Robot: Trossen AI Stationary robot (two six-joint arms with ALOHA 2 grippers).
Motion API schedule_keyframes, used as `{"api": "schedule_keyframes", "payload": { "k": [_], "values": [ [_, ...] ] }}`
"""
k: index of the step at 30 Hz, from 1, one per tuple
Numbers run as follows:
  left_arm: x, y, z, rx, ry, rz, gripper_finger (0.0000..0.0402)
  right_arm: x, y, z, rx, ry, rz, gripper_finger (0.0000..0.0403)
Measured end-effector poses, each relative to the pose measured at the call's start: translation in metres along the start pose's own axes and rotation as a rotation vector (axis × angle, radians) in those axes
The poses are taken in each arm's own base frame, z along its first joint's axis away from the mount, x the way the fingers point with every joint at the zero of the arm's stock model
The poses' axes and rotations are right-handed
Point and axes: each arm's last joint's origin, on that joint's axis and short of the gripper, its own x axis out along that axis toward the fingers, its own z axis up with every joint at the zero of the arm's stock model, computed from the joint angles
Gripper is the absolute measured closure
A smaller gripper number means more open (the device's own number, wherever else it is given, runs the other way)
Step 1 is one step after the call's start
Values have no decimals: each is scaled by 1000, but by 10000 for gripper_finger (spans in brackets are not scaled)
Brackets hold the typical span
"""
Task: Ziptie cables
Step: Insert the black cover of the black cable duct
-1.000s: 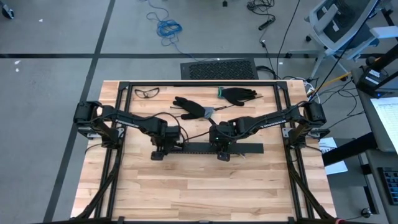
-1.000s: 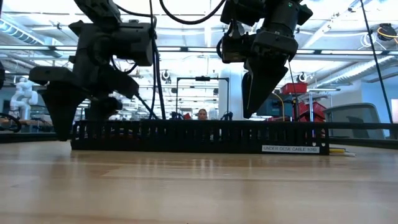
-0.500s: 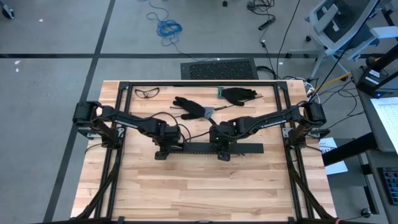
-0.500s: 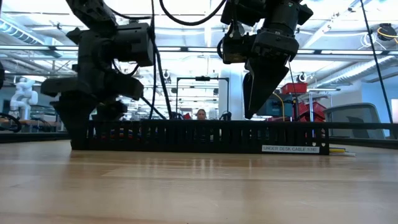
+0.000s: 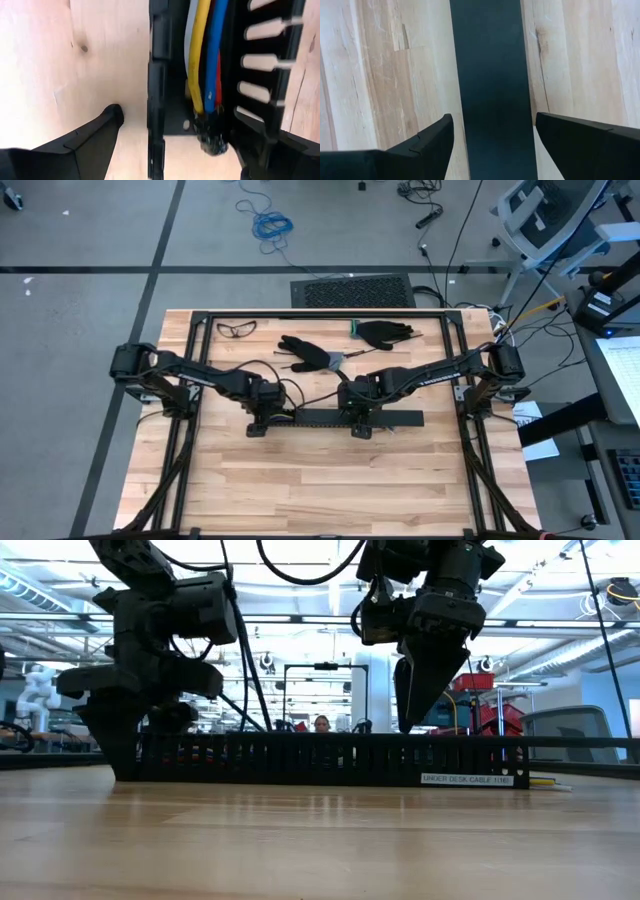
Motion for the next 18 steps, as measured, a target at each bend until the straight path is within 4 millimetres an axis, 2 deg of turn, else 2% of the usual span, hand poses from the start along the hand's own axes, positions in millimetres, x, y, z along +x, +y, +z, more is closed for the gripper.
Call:
{"api": "schedule_keyframes", "payload": {
  "k": [8, 18],
  "values": [
    [-8, 0, -8, 59, 19, 19, 36, 0, 0, 0, 0, 2, 0, 128],
    [-7, 0, -5, 74, -20, 33, 42, 0, 0, 0, 1, 2, -1, 128]
  ]
}}
